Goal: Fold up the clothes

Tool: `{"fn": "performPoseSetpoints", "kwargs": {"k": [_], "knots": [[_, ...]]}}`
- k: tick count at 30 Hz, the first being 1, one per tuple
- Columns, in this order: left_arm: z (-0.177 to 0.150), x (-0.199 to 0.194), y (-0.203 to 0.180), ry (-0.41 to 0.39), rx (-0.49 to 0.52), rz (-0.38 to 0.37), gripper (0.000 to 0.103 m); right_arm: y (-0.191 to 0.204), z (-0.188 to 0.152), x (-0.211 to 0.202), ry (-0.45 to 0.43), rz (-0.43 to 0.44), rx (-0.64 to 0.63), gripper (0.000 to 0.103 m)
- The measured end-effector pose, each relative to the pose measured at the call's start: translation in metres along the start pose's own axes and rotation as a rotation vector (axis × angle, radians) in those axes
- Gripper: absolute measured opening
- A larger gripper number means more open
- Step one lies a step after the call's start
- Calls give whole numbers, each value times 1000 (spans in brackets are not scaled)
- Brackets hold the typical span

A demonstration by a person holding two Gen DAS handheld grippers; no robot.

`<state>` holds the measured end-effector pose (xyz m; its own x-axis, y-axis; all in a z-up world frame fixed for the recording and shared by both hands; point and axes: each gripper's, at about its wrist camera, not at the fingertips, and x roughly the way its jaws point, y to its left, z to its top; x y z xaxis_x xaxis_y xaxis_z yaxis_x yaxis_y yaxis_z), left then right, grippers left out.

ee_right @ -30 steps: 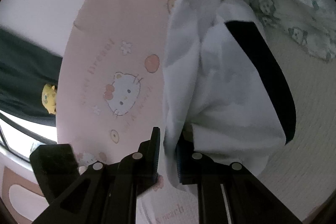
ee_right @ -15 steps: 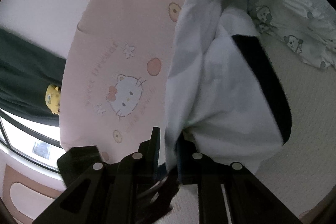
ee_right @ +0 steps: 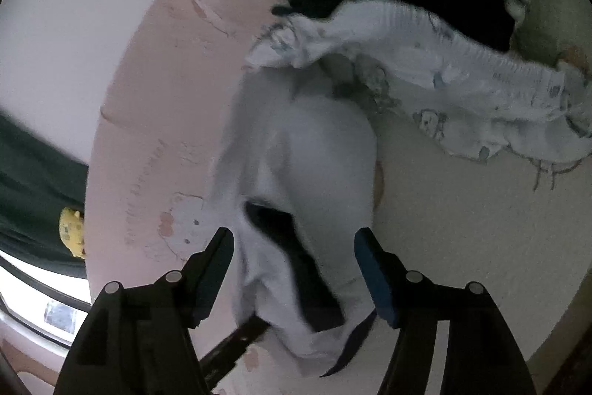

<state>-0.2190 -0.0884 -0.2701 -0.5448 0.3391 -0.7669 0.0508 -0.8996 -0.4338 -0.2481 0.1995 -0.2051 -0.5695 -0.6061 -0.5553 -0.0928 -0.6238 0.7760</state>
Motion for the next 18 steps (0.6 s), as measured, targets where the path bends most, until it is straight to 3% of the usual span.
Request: {"fn": "performPoseSetpoints", "kwargs": {"k": [4,5,6,8,10,13,15,17,18], "knots": [[-2,-3,9,4,1,-17,19,-4,-9,13,36,35,-6,67],[-2,-5,10,5,2,-29,19,-1,-11,16,31,49,-17,61],[-2,-6,12,6,2,-41,19,2,-14,19,30,41,-29,39],[-2,-11,16,12,7,-71,19,7,-18,25,28,32,-50,11],[-2,-17,19,18,14,-102,19,12,-24,29,5,48,-55,9],[1,-27,23,33,25,-98,20,26,-30,39,36,96,-55,8],[6,-33,28,59,32,-45,30,40,-37,44,68,107,-100,8],[7,-41,33,51,26,-13,52,53,-44,48,98,108,-141,8],[8,-49,41,29,13,-16,55,60,-48,50,111,113,-157,8]]}}
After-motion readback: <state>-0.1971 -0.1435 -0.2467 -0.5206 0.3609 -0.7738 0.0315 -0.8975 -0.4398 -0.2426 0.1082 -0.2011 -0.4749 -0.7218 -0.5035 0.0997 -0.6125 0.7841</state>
